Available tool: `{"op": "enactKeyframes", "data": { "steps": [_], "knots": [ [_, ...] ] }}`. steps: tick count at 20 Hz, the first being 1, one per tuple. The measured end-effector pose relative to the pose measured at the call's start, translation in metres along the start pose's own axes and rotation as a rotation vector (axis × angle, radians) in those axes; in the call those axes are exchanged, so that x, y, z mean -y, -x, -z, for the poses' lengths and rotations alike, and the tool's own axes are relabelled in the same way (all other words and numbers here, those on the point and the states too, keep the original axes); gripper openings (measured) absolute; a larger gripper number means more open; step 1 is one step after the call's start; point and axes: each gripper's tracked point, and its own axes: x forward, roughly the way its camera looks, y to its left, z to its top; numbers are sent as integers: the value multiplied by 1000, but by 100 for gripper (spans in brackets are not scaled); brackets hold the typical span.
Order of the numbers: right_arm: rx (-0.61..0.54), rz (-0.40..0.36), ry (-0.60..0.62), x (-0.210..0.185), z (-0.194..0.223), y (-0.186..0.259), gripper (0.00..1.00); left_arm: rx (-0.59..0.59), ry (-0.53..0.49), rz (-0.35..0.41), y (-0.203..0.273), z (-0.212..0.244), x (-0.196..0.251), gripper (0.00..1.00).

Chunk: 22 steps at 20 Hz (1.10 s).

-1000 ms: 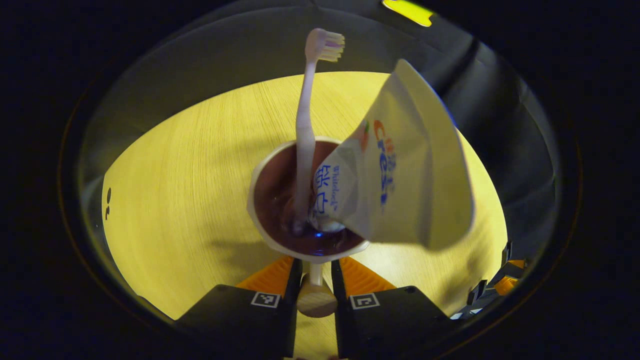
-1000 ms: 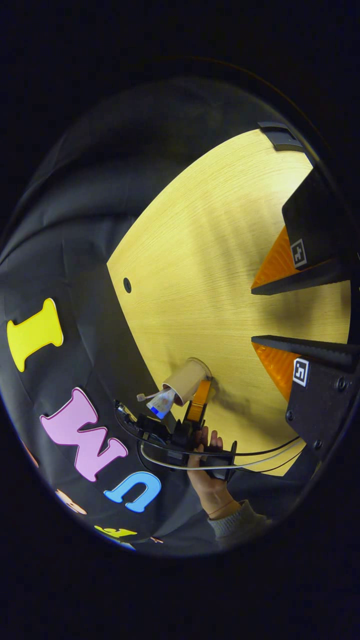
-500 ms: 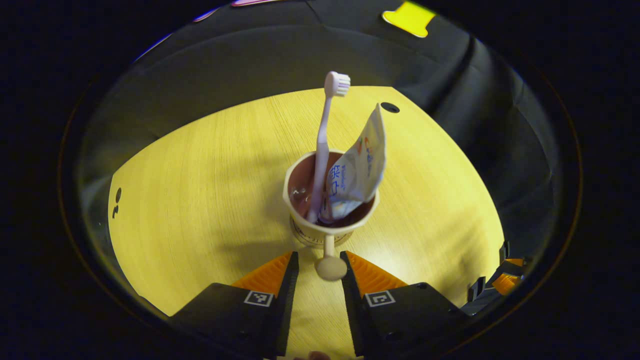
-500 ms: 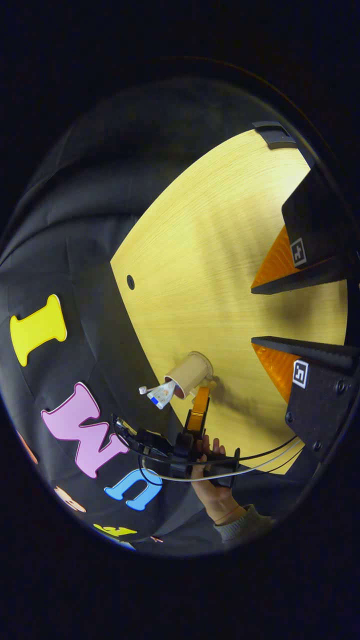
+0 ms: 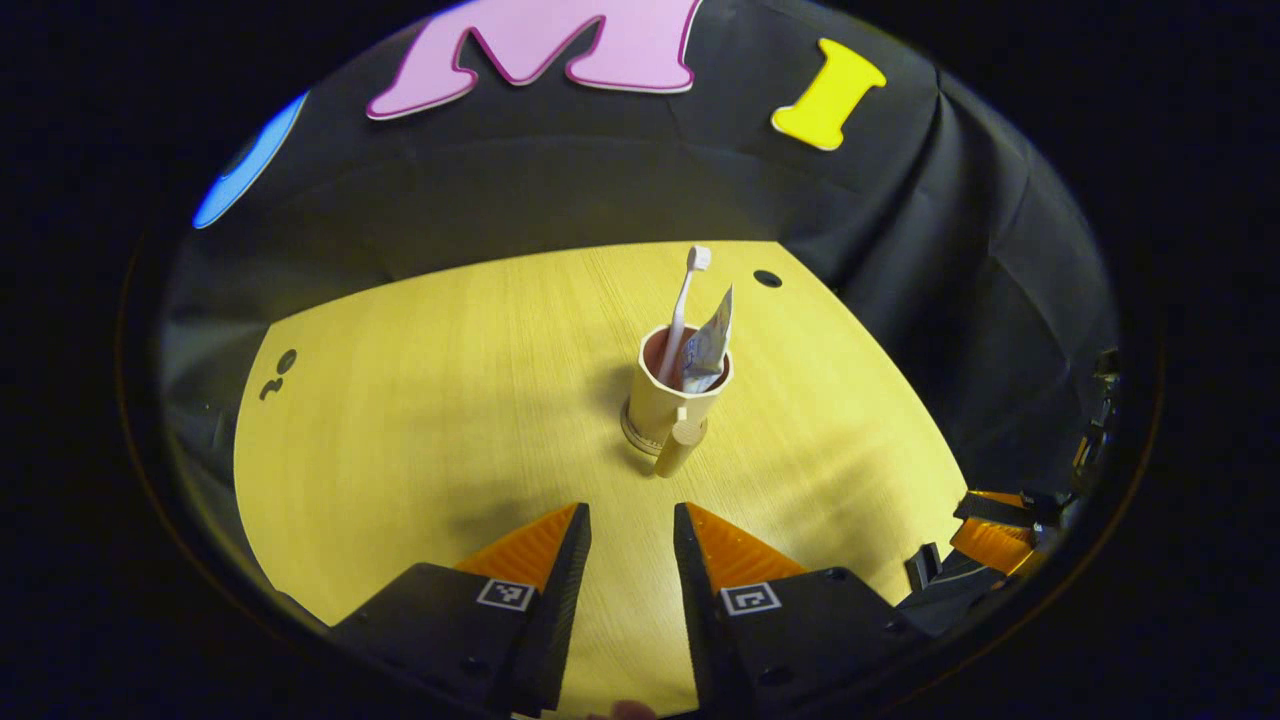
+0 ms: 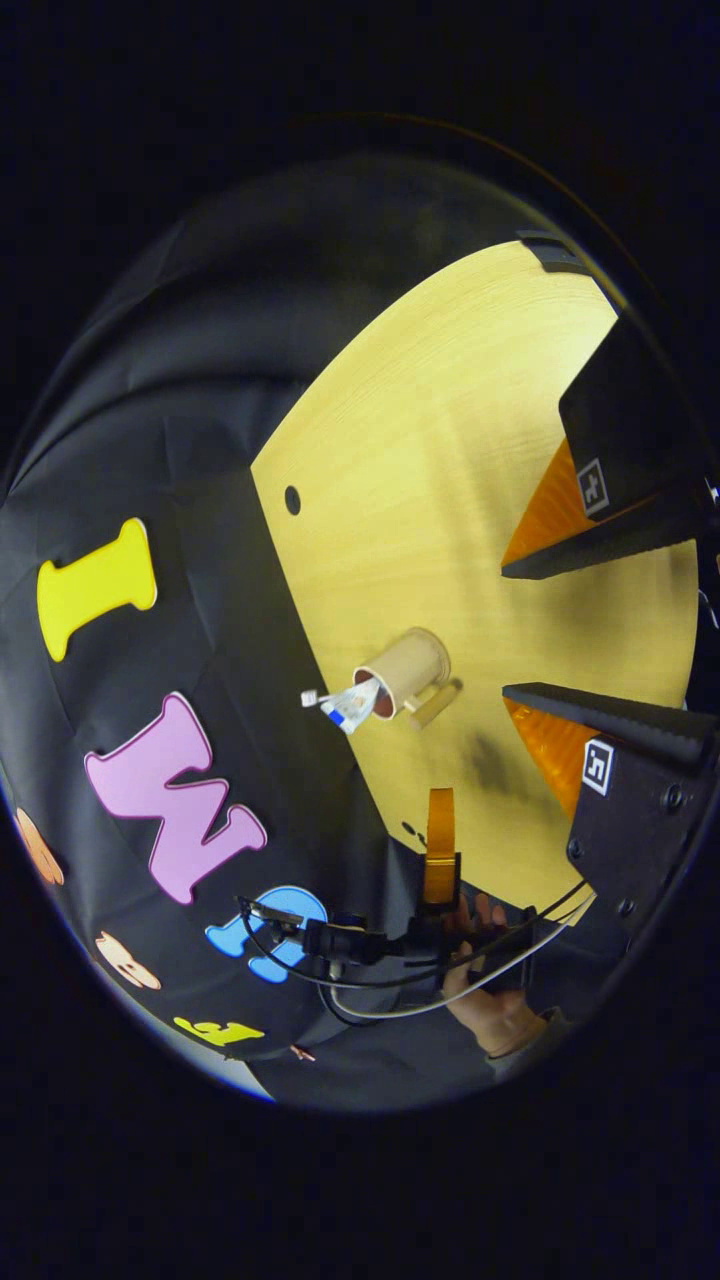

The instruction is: Put the toothbrush and toothpaste on the desktop into the cup, then pick up the cup and place it on the coaster on the desktop.

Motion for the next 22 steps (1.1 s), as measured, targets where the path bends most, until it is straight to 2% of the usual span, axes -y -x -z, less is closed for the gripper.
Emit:
{"op": "enactKeyframes", "data": {
  "steps": [2, 3, 4, 6, 7, 8, 11, 13, 15, 16, 17, 21, 22],
  "knots": [
    [10, -19, 24, -19, -7, 2, 67, 53, -16, -6, 21, 0, -5, 55],
    [13, -28, 36, -28, -10, 3, 67, 83, -23, -7, 32, -2, -8, 65],
    [17, -38, 47, -37, -13, 3, 70, 113, -25, -9, 43, -5, -10, 66],
    [22, -58, 61, -56, -18, 1, 71, 174, -20, -15, 62, -8, -12, 51],
    [25, -69, 68, -65, -20, 1, 71, 216, -25, -15, 72, -12, -13, 61],
    [29, -79, 76, -74, -23, 0, 76, 267, -36, -19, 82, -16, -16, 61],
    [38, -111, 95, -100, -30, -2, 79, 374, -54, -44, 109, -27, -26, 64],
    [52, -131, 102, -115, -37, -2, 88, 437, -50, -22, 126, -34, -26, 64],
    [65, -136, 121, -126, -42, -1, 90, 480, -58, -13, 139, -35, -30, 66],
    [69, -137, 133, -130, -43, -1, 86, 507, -65, -23, 146, -37, -34, 66],
    [75, -138, 144, -134, -46, -1, 96, 525, -70, -31, 153, -35, -37, 69],
    [96, -137, 167, -149, -54, 0, 98, 565, -64, -47, 168, -34, -46, 73],
    [100, -139, 173, -152, -55, 1, 90, 575, -61, -56, 173, -33, -49, 73]
  ]
}}
